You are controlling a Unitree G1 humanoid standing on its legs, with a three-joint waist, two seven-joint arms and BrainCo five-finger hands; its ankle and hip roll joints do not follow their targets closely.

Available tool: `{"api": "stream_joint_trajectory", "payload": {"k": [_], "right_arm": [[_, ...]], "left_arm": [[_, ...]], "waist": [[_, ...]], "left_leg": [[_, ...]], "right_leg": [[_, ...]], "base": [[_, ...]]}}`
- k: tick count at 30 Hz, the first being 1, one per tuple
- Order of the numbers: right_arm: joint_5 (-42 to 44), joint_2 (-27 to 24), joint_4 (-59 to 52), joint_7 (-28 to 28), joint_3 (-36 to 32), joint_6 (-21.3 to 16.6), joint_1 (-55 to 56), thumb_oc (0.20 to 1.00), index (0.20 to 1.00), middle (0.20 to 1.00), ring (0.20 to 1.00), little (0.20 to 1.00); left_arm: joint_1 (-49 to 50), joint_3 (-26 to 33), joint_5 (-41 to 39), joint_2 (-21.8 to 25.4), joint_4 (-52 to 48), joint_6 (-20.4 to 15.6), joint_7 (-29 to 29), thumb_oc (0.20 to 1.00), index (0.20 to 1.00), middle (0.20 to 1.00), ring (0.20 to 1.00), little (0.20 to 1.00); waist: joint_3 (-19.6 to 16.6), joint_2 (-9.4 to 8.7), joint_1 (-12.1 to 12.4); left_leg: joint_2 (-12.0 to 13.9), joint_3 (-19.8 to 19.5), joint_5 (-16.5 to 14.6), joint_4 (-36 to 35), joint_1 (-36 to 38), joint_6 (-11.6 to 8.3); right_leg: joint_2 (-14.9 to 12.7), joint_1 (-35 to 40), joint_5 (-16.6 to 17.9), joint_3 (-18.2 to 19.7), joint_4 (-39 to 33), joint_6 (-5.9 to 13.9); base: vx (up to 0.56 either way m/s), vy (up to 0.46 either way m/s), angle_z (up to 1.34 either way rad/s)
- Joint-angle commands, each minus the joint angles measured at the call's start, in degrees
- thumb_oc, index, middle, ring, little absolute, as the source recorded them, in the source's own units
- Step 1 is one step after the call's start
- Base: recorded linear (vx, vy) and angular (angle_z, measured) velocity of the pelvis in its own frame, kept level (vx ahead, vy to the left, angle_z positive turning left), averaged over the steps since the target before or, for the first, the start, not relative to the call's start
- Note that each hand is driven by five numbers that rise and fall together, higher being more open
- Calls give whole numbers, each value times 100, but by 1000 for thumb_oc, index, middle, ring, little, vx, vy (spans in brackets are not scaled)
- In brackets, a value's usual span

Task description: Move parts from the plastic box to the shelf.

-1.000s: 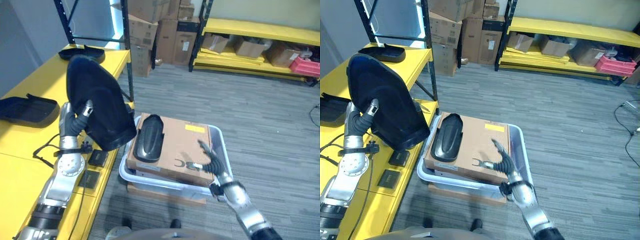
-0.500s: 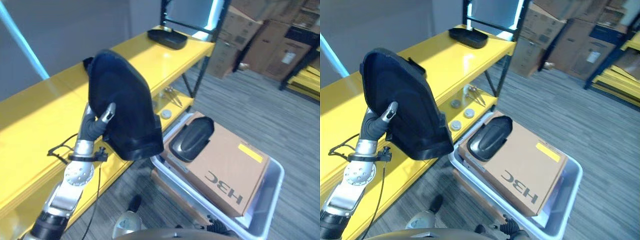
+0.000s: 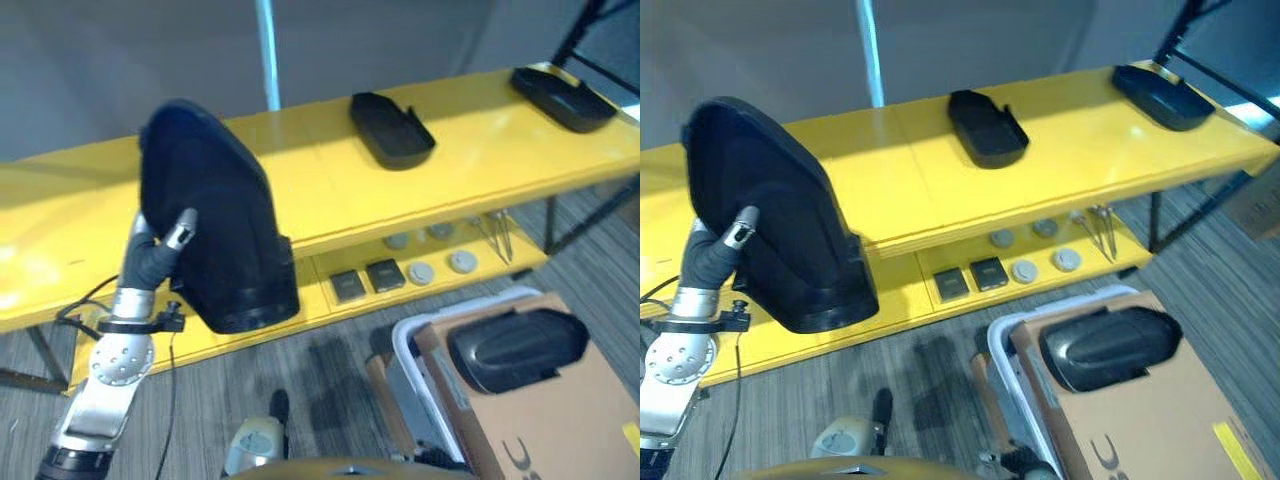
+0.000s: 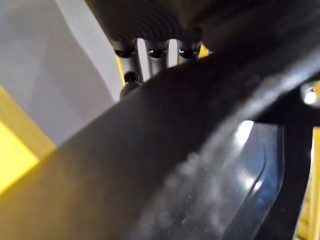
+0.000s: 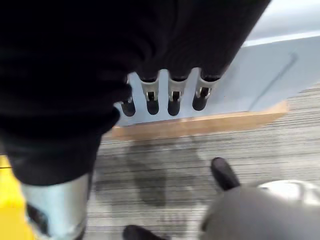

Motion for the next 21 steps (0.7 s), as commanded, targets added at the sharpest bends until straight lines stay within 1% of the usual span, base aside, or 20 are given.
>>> {"api": "stream_joint_trajectory", "payload": {"k": [1,3,4,5,6,7,8,9,10,11,12,13,14,15,16,17,18,19,20,21], "right_arm": [[325,-71,-93,-80,61,8,-143,1000,1000,1000,1000,1000],[385,-26,-135,-80,27,1,-161,1000,1000,1000,1000,1000],[381,-10,-171,-79,15,3,-152,1000,1000,1000,1000,1000],[360,-24,-191,-60,-21,7,-142,1000,1000,1000,1000,1000],[346,-51,-206,-58,-70,20,-124,1000,1000,1000,1000,1000],[315,-65,-238,-50,-97,53,-133,1000,1000,1000,1000,1000],[286,-94,-273,-34,-123,81,-159,1000,1000,1000,1000,1000],[294,-97,-282,-30,-137,92,-168,1000,1000,1000,1000,1000],[332,-95,-292,-45,-134,77,-186,1000,1000,1000,1000,1000],[335,-98,-290,-47,-135,77,-197,1000,1000,1000,1000,1000],[387,-95,-264,-52,-101,60,-242,1000,1000,1000,1000,1000],[408,-102,-266,-60,-74,47,-248,1000,1000,1000,1000,1000],[441,-93,-271,-78,-60,38,-237,1000,1000,1000,1000,1000],[495,-94,-269,-93,-61,27,-214,1000,1000,1000,1000,1000],[542,-77,-242,-107,-81,14,-151,1000,1000,1000,1000,1000],[594,-51,-195,-131,-110,5,-75,1000,1000,1000,1000,1000],[616,-25,-180,-138,-115,2,-47,1000,1000,1000,1000,1000],[648,-5,-190,-141,-120,-14,-38,1000,1000,1000,1000,1000],[642,5,-187,-159,-117,-23,-35,1000,1000,1000,1000,1000],[642,4,-186,-159,-116,-24,-35,1000,1000,1000,1000,1000]], "left_arm": [[-109,274,-228,94,-329,-361,120,200,200,200,200,200],[-97,371,-239,75,-424,-356,164,200,200,200,200,200],[-126,365,-248,71,-459,-346,169,200,200,200,200,200],[-177,359,-251,67,-503,-346,169,200,200,200,200,200],[-239,335,-263,59,-537,-346,163,200,200,200,200,200],[-286,318,-271,76,-556,-337,173,200,200,200,200,200],[-378,275,-282,113,-538,-338,157,200,200,200,200,200],[-464,231,-256,137,-517,-316,173,200,200,200,200,200],[-570,160,-219,203,-495,-313,177,200,200,200,200,200],[-596,152,-213,203,-471,-320,186,200,200,200,200,200],[-735,44,-176,278,-425,-365,202,200,200,200,200,200],[-780,31,-173,320,-403,-400,220,200,200,200,200,200],[-825,15,-189,351,-380,-420,235,200,200,200,200,200],[-879,-8,-201,358,-342,-423,246,200,200,200,200,200],[-919,-22,-191,317,-301,-420,271,200,200,200,200,200],[-957,-68,-183,288,-284,-422,270,200,200,200,200,200],[-933,-27,-148,259,-276,-426,318,200,200,200,200,200],[-921,34,-136,204,-265,-436,374,200,200,200,200,200],[-911,78,-157,167,-278,-450,408,200,200,200,200,200],[-909,80,-157,166,-280,-449,408,200,200,200,200,200]], "waist": [[-169,-91,-124],[-241,-128,-76],[-275,-127,-70],[-323,-102,-84],[-348,-74,-151],[-288,-37,-246],[-199,32,-390],[-139,100,-498],[-96,175,-619],[-95,178,-595],[-43,237,-633],[7,229,-675],[30,214,-739],[68,174,-813],[80,116,-858],[82,78,-915],[86,53,-926],[105,37,-901],[98,47,-928],[91,48,-941]], "left_leg": [[434,62,-828,511,-242,-463],[296,-35,-912,412,-163,-356],[176,-105,-961,342,-65,-278],[63,-165,-1028,251,71,-184],[-69,-251,-1110,174,226,-70],[-215,-325,-1160,97,380,68],[-318,-447,-1188,1,523,195],[-314,-518,-1201,-68,603,260],[-266,-631,-1190,-122,672,268],[-250,-611,-1188,-143,671,256],[-147,-769,-1020,-232,648,172],[-109,-890,-999,-293,667,97],[-86,-1018,-972,-369,680,43],[-100,-1154,-1009,-394,715,18],[-116,-1304,-1012,-394,679,-5],[-137,-1428,-1021,-399,627,-16],[-158,-1524,-959,-423,542,-41],[-136,-1571,-926,-437,448,-81],[-100,-1647,-864,-438,332,-131],[-100,-1658,-861,-438,322,-132]], "right_leg": [[310,-166,-190,206,-389,-333],[201,-99,-162,167,-369,-226],[68,-92,-159,128,-173,-165],[-138,-134,-138,87,197,-89],[-418,-214,50,90,666,43],[-731,-392,435,191,1288,185],[-978,-647,783,443,1932,300],[-1056,-919,813,741,2355,302],[-934,-1147,587,1063,2441,194],[-929,-1194,550,1092,2491,169],[-562,-1457,197,1527,1762,-48],[-343,-1519,157,1794,1233,-32],[-140,-1592,278,2050,743,-4],[56,-1681,316,2358,443,6],[200,-1632,390,2657,80,15],[292,-1566,438,2842,-135,-9],[326,-1565,559,2880,-261,-38],[347,-1564,604,2840,-326,-51],[350,-1586,607,2756,-363,-75],[350,-1591,606,2744,-363,-76]], "base": [[99,122,16],[151,180,10],[223,272,8],[286,340,8],[307,389,9],[270,394,21],[185,324,59],[121,209,85],[58,72,83],[42,-52,54],[59,-146,44],[101,-188,35],[143,-167,31],[166,-153,27],[155,-131,57],[102,-139,99],[34,-155,181],[0,-172,177],[-7,-121,134],[-6,-51,61]]}}
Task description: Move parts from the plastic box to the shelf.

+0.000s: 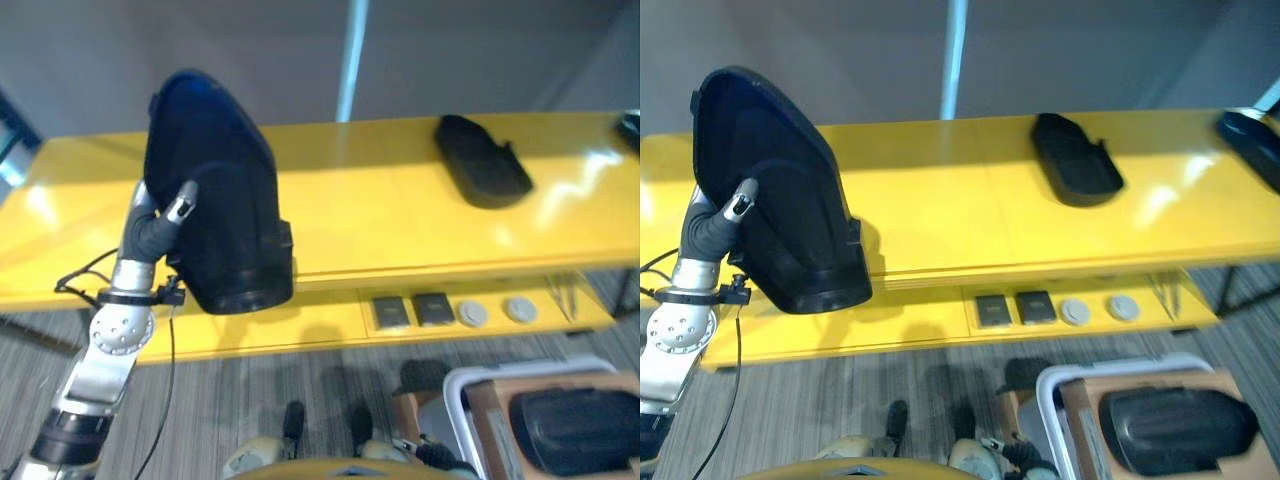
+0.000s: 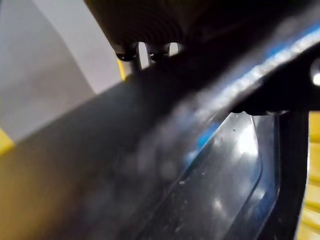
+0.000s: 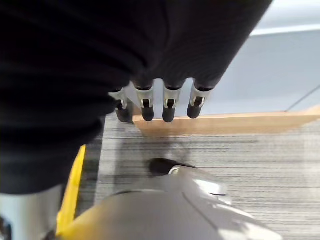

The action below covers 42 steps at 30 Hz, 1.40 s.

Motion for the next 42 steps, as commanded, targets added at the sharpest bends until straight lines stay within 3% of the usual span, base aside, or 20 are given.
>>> {"api": "stream_joint_trajectory", "payload": {"k": [1,2,4,6,15,17,21,28,32,37,42], "right_arm": [[103,40,-27,-146,168,-78,-261,1000,1000,1000,1000,1000],[-18,7,-22,-171,172,-86,-171,1000,1000,1000,1000,1000],[-50,-76,-39,-194,114,-87,-166,1000,1000,1000,1000,1000],[-29,-110,-39,-191,134,-93,-162,1000,1000,1000,1000,1000],[-98,-34,-214,17,433,-23,-112,1000,1000,1000,1000,1000],[-189,-21,-281,107,555,-20,-90,1000,1000,1000,1000,1000],[-282,-83,-265,218,673,15,-59,1000,1000,1000,1000,1000],[-150,-227,151,591,696,261,-260,1000,1000,1000,1000,1000],[131,-285,211,639,713,354,-502,1000,1000,1000,1000,1000],[209,-250,239,712,867,397,-682,1000,1000,1000,1000,1000],[392,-230,253,789,974,397,-768,1000,1000,1000,1000,1000]], "left_arm": [[-313,328,-77,-134,-638,-352,247,200,200,200,200,200],[-317,337,-189,-284,-635,-323,271,200,200,200,200,200],[-376,330,-163,-314,-650,-296,250,200,200,200,200,200],[-469,277,-260,-318,-587,-288,163,200,200,200,200,200],[-1289,72,-646,140,468,80,-88,200,200,200,200,200],[-1700,-23,-306,309,920,204,14,200,200,200,200,200],[-2333,-311,-525,443,1899,367,21,200,200,200,200,200],[-4003,-1215,-1721,546,3749,692,-455,200,200,200,200,200],[-5389,-1979,-2219,896,5229,1053,-778,200,200,200,200,200],[-6289,-2651,-2317,1266,6358,1199,-1080,200,200,200,200,200],[-6730,-2965,-2366,1281,7073,1220,-1207,200,200,200,200,200]], "waist": [[77,-86,-103],[114,-11,-109],[132,46,-257],[89,106,-387],[-180,78,-694],[-208,29,-797],[-240,-7,-896],[-108,-58,-1054],[86,-74,-1110],[211,-63,-1116],[321,-61,-1125]], "left_leg": [[517,-165,-713,-47,293,-369],[592,-254,-638,-47,132,-540],[708,-29,-587,-32,28,-604],[894,534,-570,-11,79,-635],[1058,1089,-723,-47,439,-647],[1080,1210,-772,-47,446,-637],[1112,1321,-785,-47,375,-632],[1135,1346,-719,-47,214,-623],[1138,1346,-582,-47,-110,-622],[1143,1346,-508,-47,-310,-630],[1147,1344,-446,-47,-438,-644]], "right_leg": [[-80,397,-89,-586,-495,147],[-98,455,-170,-959,-509,83],[-143,537,-244,-1272,-515,64],[-152,666,-353,-1447,-522,34],[28,727,-410,-952,-522,26],[53,620,-369,-802,-522,64],[89,454,-333,-675,-522,85],[125,236,-273,-594,-522,114],[172,-137,-142,-530,-522,126],[175,-366,-71,-514,-522,137],[175,-492,-30,-513,-522,144]], "base": [[44,-110,55],[72,-144,57],[58,-88,69],[81,19,91],[112,17,-11],[48,14,-49],[26,10,-40],[-2,-5,-11],[-52,-22,1],[-18,-5,-12],[-5,-3,-2]]}}
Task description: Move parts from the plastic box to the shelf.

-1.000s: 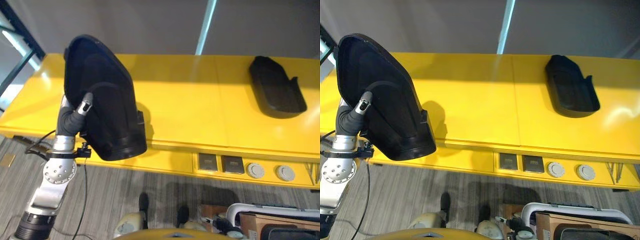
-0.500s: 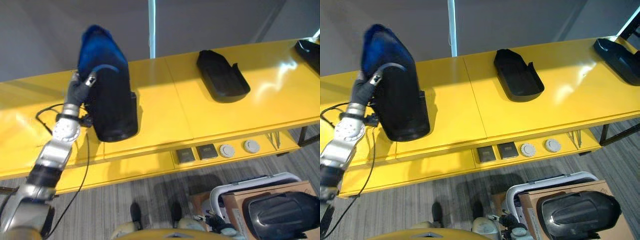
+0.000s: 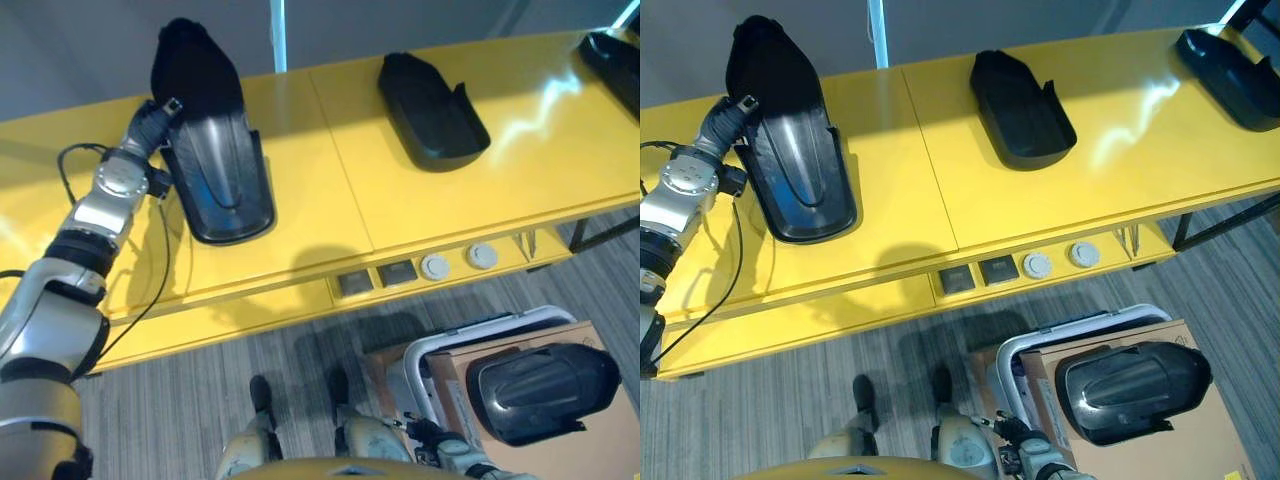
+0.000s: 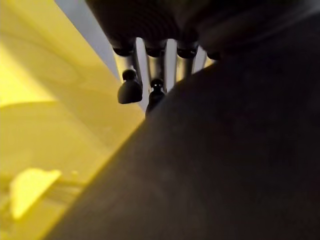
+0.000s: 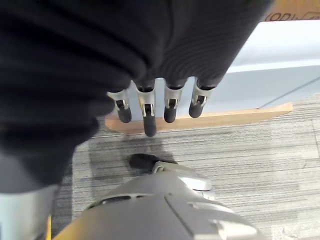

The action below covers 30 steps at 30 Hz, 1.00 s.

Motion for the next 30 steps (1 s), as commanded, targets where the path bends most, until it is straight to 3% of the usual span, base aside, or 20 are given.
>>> {"api": "stream_joint_trajectory", "payload": {"k": [1,9,18,30], "right_arm": [[186,-71,89,84,272,115,-70,1000,1000,1000,1000,1000],[284,-10,120,68,435,92,-200,1000,1000,1000,1000,1000],[383,-19,28,3,487,51,-254,1000,1000,1000,1000,1000],[247,-34,-66,-17,498,118,-186,1000,1000,1000,1000,1000]], "left_arm": [[-767,129,-44,356,641,-154,-87,200,200,200,200,200],[-1249,-334,130,456,1162,-139,-302,200,200,200,200,200],[-1340,-455,106,423,1166,-208,-254,200,200,200,200,200],[-650,-316,160,61,400,-140,-273,200,200,200,200,200]], "waist": [[293,-168,63],[528,-154,20],[619,-193,-2],[646,-133,20]], "left_leg": [[194,-348,-643,-45,390,-239],[212,-335,-538,-45,126,-283],[264,-313,-487,-45,-34,-315],[288,-222,-522,-45,234,-327]], "right_leg": [[-269,92,-435,-141,20,526],[-260,-188,-328,-138,20,562],[-237,-347,-269,-129,20,572],[-227,-127,-372,-121,20,509]], "base": [[0,0,0],[-4,-1,0],[0,0,0],[1,-2,-1]]}}
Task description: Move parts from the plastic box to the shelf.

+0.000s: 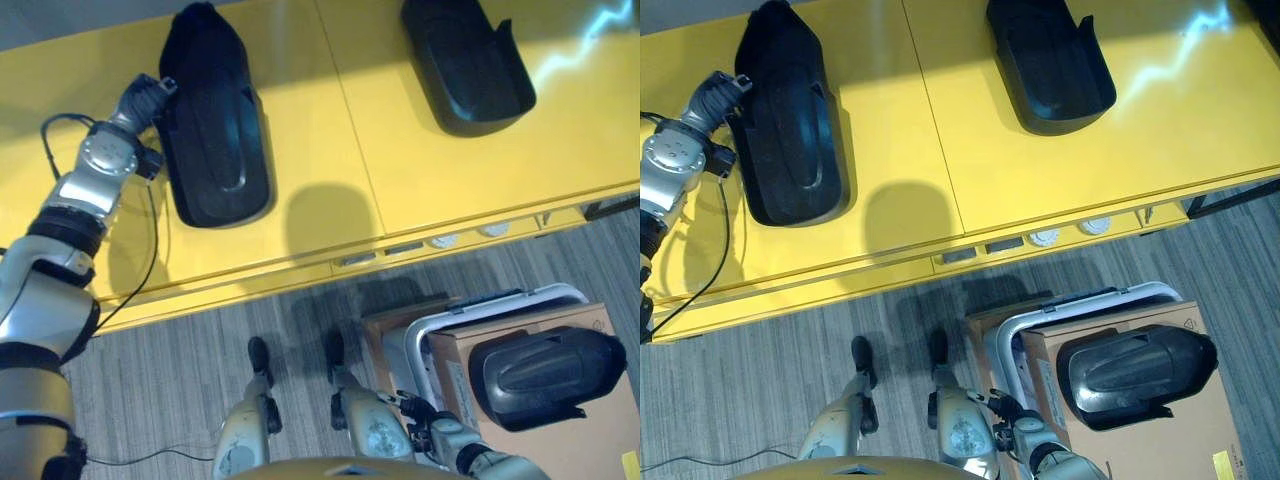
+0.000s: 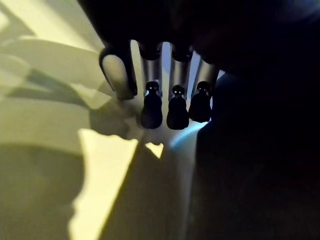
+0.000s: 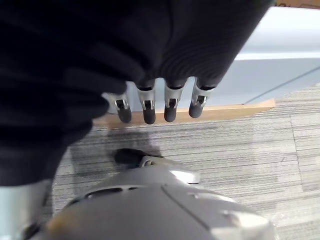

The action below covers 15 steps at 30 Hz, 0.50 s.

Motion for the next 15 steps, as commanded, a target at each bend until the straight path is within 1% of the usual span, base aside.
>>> {"api": "stream_joint_trajectory", "payload": {"k": [1,4,5,6,7,8,10,13,14,15], "right_arm": [[-76,-51,-44,-63,256,116,170,1000,1000,1000,1000,1000],[-99,-60,-50,-67,268,118,172,1000,1000,1000,1000,1000],[-121,-63,-39,-76,283,119,157,1000,1000,1000,1000,1000],[-129,-59,-44,-93,287,114,168,1000,1000,1000,1000,1000],[-140,-59,-35,-100,296,118,172,1000,1000,1000,1000,1000],[-145,-67,-19,-106,295,116,162,1000,1000,1000,1000,1000],[-135,-66,20,-129,309,106,159,1000,1000,1000,1000,1000],[-135,-63,52,-133,313,105,161,1000,1000,1000,1000,1000],[-144,-51,103,-141,333,109,168,1000,1000,1000,1000,1000],[-144,-52,103,-141,333,109,168,1000,1000,1000,1000,1000]], "left_arm": [[-212,178,161,-156,426,-83,-12,200,200,200,200,200],[-171,220,300,-235,593,-51,-3,200,200,200,200,200],[-219,265,428,-332,881,-19,36,442,442,442,442,442],[-246,273,538,-375,981,9,88,583,583,583,583,583],[-263,291,640,-436,1088,43,123,900,900,900,900,900],[-311,308,729,-506,1249,73,178,1000,1000,1000,1000,1000],[-408,374,980,-621,1635,134,373,1000,1000,1000,1000,1000],[-429,389,1078,-656,1733,161,426,1000,1000,1000,1000,1000],[-436,486,1190,-732,1972,222,555,1000,1000,1000,1000,1000],[-435,488,1190,-733,1972,222,555,1000,1000,1000,1000,1000]], "waist": [[4,-94,8],[18,-71,1],[24,-70,2],[17,-68,-3],[15,-67,-8],[16,-65,-11],[15,-76,-20],[13,-72,-15],[8,-71,-19],[9,-70,-19]], "left_leg": [[236,-257,-586,-45,383,-315],[239,-243,-593,-45,416,-318],[241,-233,-595,-45,441,-315],[243,-235,-593,-45,439,-313],[244,-235,-595,-45,447,-311],[246,-237,-596,-45,451,-310],[247,-248,-601,-45,464,-307],[251,-250,-602,-45,468,-308],[260,-256,-607,-45,490,-306],[260,-256,-608,-45,491,-306]], "right_leg": [[-282,40,-444,-139,-16,525],[-269,65,-461,-132,-16,514],[-261,82,-464,-122,-16,509],[-259,84,-469,-129,-16,507],[-254,88,-473,-124,-16,504],[-251,96,-479,-122,-16,501],[-241,102,-493,-121,-16,496],[-241,107,-500,-124,-16,493],[-242,132,-518,-126,-16,488],[-242,134,-518,-126,-16,488]], "base": [[4,-13,-4],[-3,-9,-3],[0,0,0],[0,0,0],[0,0,0],[0,0,0],[3,-20,-4],[6,-11,-4],[0,0,0],[0,0,0]]}}
